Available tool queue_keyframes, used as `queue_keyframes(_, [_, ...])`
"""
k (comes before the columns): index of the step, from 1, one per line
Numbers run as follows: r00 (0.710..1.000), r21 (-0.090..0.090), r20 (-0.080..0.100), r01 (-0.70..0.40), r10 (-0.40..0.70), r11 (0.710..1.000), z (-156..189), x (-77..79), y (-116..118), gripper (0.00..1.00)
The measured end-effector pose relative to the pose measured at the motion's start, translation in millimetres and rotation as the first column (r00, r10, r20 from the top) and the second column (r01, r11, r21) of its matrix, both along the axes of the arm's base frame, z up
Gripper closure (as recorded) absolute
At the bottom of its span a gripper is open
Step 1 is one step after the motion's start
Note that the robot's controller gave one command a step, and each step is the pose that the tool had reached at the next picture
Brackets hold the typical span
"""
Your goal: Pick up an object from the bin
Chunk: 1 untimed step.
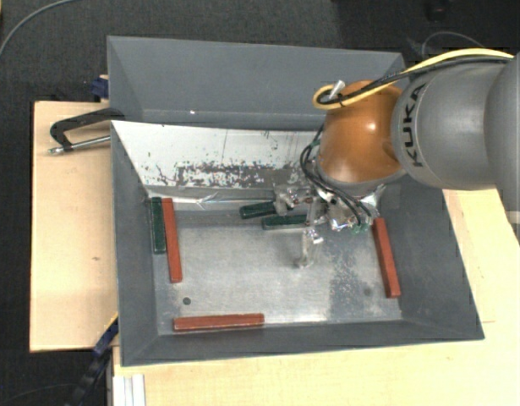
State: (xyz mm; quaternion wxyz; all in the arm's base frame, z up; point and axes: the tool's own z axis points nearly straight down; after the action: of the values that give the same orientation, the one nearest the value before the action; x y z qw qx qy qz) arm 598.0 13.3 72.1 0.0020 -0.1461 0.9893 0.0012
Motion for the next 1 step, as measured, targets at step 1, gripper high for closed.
queue_keyframes(1, [0.998, 0.0, 0.002, 0.056, -0.056, 0.998, -0.4, 2.6, -24.5, 0.0])
